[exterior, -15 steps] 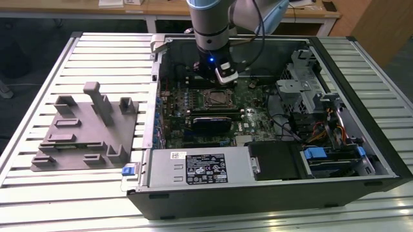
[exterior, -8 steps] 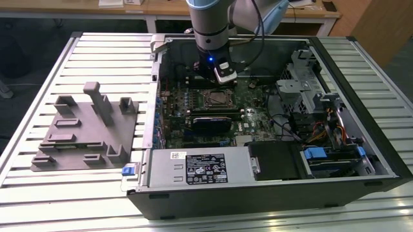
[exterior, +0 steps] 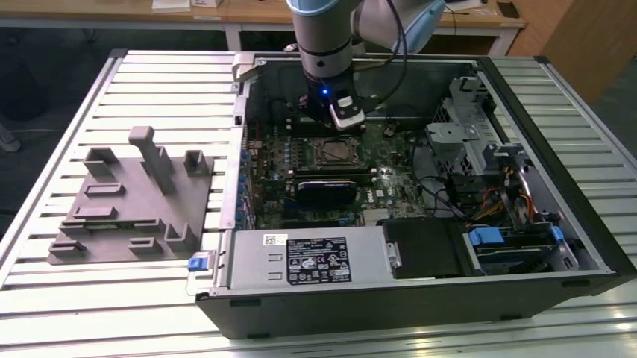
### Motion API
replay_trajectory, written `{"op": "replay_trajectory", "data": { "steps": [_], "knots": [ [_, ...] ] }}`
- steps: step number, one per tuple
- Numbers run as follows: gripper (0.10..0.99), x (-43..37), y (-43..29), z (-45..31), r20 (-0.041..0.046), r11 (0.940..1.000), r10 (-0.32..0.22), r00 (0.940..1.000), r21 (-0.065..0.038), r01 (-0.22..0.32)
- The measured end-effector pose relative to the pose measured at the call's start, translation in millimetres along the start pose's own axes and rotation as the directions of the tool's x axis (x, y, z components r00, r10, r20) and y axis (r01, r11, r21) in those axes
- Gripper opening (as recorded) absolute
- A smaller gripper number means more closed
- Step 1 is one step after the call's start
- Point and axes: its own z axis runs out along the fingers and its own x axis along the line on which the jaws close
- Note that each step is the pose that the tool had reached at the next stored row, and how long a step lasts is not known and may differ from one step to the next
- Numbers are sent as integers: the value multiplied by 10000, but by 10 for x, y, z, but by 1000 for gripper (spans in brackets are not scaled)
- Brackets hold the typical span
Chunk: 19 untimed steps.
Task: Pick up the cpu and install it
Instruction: 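Install the first cpu locking lever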
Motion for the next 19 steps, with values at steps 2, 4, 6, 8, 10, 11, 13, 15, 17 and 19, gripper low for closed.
{"op": "replay_trajectory", "data": {
  "steps": [2,4,6,8,10,11,13,15,17,19],
  "knots": [
    [106,1,-2,8,12,10000,56,10000,9,-56],
    [106,2,-3,12,19,10000,87,10000,16,-87],
    [106,3,-4,17,26,9999,113,9999,21,-113],
    [106,3,-5,22,37,9999,137,9999,26,-137],
    [106,4,-6,26,50,9999,152,9999,37,-152],
    [106,4,-7,28,58,9999,160,9999,46,-160],
    [106,5,-7,31,77,9998,178,9998,70,-178],
    [106,4,-8,32,87,9998,195,9998,81,-196],
    [106,4,-8,32,90,9998,205,9997,81,-205],
    [106,4,-7,29,94,9997,220,9997,83,-221]
  ]
}}
